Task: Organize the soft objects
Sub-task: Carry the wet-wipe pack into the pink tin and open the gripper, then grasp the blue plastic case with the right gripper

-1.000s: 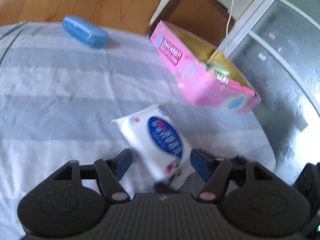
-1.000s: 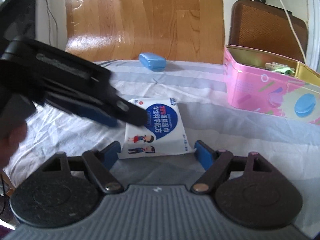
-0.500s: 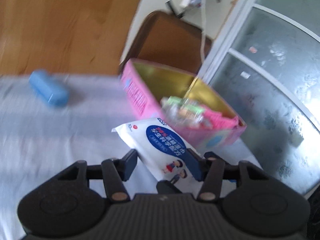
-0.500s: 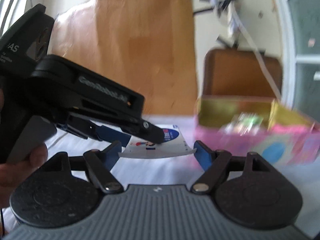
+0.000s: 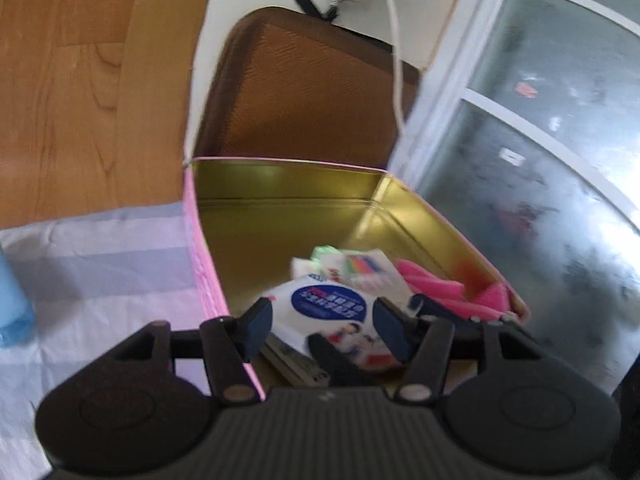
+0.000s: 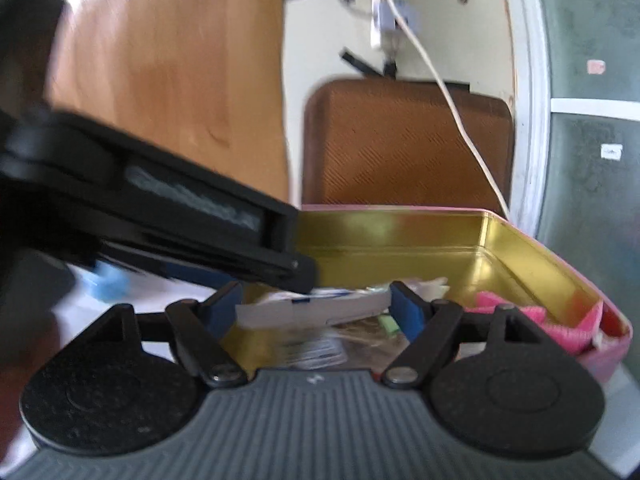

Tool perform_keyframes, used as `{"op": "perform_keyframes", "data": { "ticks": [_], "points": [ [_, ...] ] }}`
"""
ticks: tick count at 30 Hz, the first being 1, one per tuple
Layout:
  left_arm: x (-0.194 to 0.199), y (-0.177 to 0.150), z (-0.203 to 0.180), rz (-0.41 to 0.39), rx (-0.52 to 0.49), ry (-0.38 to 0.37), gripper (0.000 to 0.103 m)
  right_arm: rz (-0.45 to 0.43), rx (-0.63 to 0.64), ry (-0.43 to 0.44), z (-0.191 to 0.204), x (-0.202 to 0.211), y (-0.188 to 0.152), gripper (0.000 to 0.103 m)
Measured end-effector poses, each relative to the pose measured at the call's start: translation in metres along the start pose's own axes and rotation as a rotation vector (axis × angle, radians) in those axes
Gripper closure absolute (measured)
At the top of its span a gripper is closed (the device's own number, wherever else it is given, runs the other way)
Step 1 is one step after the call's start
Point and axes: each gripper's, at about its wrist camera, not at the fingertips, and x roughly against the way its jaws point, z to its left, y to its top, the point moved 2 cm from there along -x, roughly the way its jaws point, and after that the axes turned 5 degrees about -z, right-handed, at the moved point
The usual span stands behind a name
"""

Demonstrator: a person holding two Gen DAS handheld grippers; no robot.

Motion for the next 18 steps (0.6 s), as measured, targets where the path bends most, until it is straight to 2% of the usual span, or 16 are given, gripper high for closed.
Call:
{"op": "perform_keyframes", "data": {
  "ticks": [3,6,11,18],
  "points": [
    [0.006,-0.004,0.003,-0.018,0.008,-0.004,0.040,-0.016,-0.044,0.005,-0.010,0.007,-0.005,0.020],
    [0.015,-0.012,0.002,-0.030,-0.027,0.016,0.037,-0.045,-0.087,0.009,-0.015,0.027,-0.012,0.020],
    [0.034,-0.027,-0.005,-0.038,-0.042,0.019,0.037,-0.085,-0.122,-0.010,-0.013,0.067,-0.027,0.020],
    [0.076,-0.053,-0.013,-0.062,-0.128,0.056,0.037,-0.089,-0.210,0.034,-0.011,0.107,-0.038,0.020]
  ]
}}
